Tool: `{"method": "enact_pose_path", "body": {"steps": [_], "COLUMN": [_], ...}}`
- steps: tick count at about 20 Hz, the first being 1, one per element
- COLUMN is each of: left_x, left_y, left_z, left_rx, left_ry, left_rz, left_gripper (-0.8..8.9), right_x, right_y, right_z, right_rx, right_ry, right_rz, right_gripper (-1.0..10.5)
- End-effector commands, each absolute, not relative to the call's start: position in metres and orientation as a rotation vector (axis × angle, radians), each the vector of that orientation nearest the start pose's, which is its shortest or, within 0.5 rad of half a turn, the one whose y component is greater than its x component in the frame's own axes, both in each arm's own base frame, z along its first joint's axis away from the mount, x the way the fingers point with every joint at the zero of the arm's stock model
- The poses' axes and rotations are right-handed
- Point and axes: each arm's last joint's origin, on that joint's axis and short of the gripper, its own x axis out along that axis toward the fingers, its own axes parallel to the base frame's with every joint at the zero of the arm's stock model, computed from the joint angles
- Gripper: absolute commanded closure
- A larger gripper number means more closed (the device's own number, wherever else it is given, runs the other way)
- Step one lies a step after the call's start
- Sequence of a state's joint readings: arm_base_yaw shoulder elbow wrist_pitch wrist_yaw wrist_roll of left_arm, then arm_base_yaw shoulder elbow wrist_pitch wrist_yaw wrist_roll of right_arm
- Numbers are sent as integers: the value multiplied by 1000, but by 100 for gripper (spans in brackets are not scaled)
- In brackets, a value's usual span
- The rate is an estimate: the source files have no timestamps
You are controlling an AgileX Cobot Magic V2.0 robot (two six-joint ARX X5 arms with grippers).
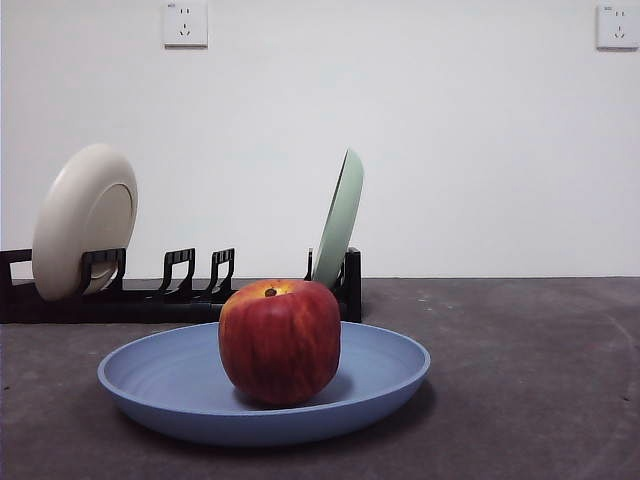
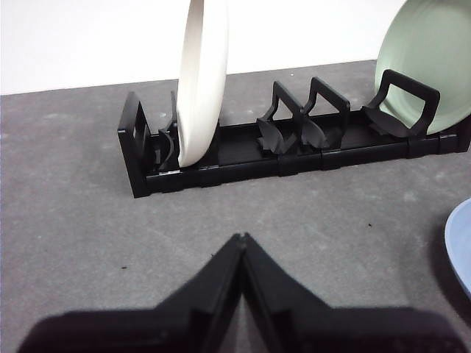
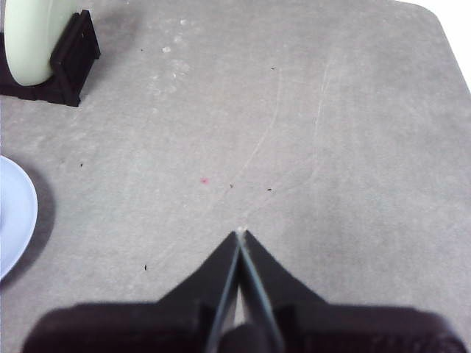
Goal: Take the blue plate from the plate rack,put the plate on the table,take the apple from the table,put the apple in the plate
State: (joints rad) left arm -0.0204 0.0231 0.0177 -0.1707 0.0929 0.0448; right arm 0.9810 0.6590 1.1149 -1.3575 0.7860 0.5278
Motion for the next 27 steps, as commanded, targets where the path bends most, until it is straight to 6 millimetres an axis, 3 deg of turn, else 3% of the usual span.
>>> {"method": "enact_pose_path", "body": {"steps": [1,10,12,14,17,21,22,27], "left_x": [97,97,97,97,97,97,97,97], "left_y": [-4,-4,-4,-4,-4,-4,-4,-4], "left_z": [149,149,149,149,149,149,149,149], "left_rx": [49,49,49,49,49,49,49,49], "left_ry": [174,174,174,174,174,174,174,174], "left_rz": [-115,-115,-115,-115,-115,-115,-115,-115], "left_gripper": [816,816,816,816,816,816,816,816], "right_x": [49,49,50,54,66,83,87,96], "right_y": [37,36,30,25,24,24,23,16], "right_z": [357,356,354,345,315,263,248,208], "right_rx": [-196,-212,-249,-174,-86,-33,-14,7], "right_ry": [598,596,580,528,357,99,63,7], "right_rz": [18,12,-58,-164,-179,27,68,125], "right_gripper": [946,946,946,946,946,946,946,946]}}
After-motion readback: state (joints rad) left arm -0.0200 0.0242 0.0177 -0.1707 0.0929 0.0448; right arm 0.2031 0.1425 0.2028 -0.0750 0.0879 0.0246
